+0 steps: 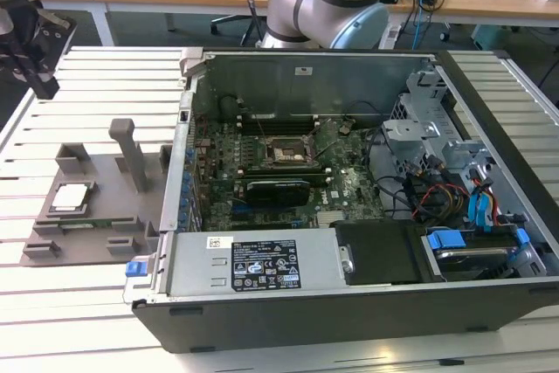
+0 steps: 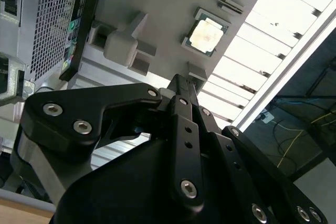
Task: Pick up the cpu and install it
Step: 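Reach for the cpu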
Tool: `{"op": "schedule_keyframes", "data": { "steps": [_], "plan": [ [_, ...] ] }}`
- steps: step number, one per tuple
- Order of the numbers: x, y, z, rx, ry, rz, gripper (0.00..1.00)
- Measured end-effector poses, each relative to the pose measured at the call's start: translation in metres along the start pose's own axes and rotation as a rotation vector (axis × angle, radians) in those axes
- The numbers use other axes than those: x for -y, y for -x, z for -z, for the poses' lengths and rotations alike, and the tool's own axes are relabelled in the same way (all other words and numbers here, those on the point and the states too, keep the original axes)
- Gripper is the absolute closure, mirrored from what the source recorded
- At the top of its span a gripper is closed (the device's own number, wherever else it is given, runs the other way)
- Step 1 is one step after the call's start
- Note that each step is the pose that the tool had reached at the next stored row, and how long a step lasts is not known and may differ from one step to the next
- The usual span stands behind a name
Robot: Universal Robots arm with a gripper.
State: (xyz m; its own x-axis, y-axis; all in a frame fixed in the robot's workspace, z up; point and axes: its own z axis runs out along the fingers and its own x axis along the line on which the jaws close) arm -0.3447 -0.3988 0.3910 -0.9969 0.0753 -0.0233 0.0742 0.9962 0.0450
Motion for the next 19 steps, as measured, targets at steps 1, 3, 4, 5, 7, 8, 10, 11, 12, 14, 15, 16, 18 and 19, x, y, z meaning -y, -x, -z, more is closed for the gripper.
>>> {"op": "schedule_keyframes", "data": {
  "steps": [1, 3, 4, 5, 7, 8, 10, 11, 12, 14, 15, 16, 18, 19],
  "plan": [
    [0.0001, -0.0011, 0.0, 0.0, 0.0, 0.0, 0.89],
    [0.0003, -0.0043, 0.0, 0.0, 0.0, 0.0, 0.89],
    [0.0005, -0.0066, -0.0001, 0.0, 0.0, 0.0, 0.89],
    [0.0007, -0.0085, -0.0001, 0.0, 0.0, 0.0, 0.89],
    [0.001, -0.0125, -0.0001, 0.0, 0.0, 0.0, 0.89],
    [0.0012, -0.0153, -0.0001, 0.0, 0.0, 0.0, 0.89],
    [0.0014, -0.0181, -0.0001, 0.0001, 0.0, 0.0, 0.89],
    [0.0015, -0.0196, -0.0001, 0.0, 0.0, 0.0, 0.89],
    [0.0016, -0.0208, -0.0001, -0.0001, 0.0, 0.0, 0.89],
    [0.0018, -0.0233, -0.0001, 0.0, 0.0, 0.0, 0.89],
    [0.0019, -0.0244, -0.0001, 0.0, 0.0, 0.0, 0.89],
    [0.0019, -0.0254, -0.0001, 0.0, 0.0, 0.0, 0.89],
    [0.0021, -0.0277, -0.0001, 0.0, 0.0, 0.0, 0.89],
    [0.0023, -0.0297, -0.0001, 0.0, 0.0001, 0.0, 0.89]
  ]
}}
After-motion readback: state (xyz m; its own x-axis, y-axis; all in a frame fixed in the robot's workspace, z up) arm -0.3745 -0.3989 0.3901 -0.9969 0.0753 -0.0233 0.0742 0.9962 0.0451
